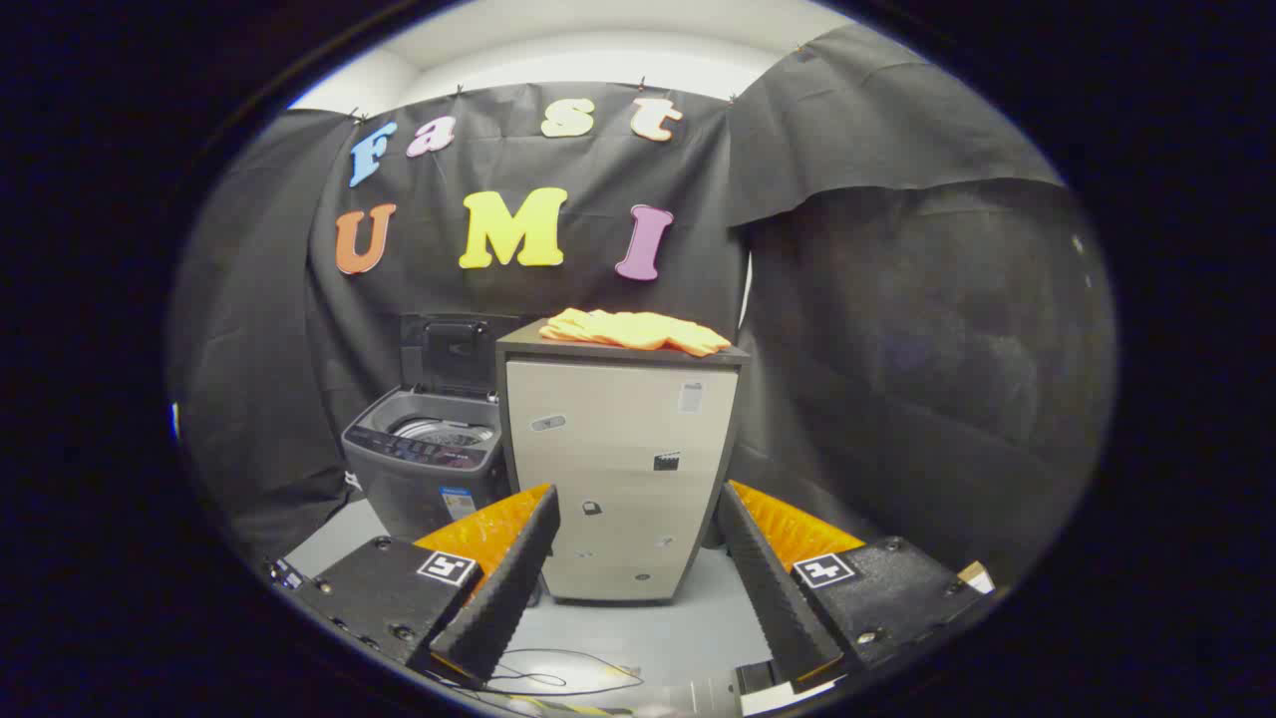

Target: Put the clothes into the washing machine and then close the washing machine lid.

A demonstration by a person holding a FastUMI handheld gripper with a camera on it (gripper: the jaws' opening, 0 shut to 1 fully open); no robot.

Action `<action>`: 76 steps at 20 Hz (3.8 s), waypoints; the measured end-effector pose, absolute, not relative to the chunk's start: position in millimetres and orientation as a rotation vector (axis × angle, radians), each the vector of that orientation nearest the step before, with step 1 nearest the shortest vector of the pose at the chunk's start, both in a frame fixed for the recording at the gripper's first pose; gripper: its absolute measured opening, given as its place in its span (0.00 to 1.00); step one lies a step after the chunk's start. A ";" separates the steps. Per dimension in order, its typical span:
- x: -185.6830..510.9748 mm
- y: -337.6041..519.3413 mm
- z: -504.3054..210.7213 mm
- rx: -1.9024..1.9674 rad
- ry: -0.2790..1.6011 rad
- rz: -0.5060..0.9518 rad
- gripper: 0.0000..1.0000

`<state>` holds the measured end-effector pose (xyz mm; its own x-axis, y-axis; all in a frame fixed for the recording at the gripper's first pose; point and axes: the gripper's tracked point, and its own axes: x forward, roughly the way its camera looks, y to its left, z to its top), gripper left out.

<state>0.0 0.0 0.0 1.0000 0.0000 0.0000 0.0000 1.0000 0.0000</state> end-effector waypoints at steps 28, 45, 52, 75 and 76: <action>96.1 -7.2 125.5 0.049 0.015 -0.055 1.00; 353.4 22.1 296.5 0.020 0.072 0.122 1.00; 437.1 30.9 271.5 0.013 0.256 0.108 1.00; 476.8 37.6 178.2 0.017 0.628 0.155 0.90; 477.9 38.5 178.8 0.021 0.625 0.166 0.87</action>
<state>477.9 38.5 178.8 0.7982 0.1612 -0.5805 -0.1487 0.9864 0.0695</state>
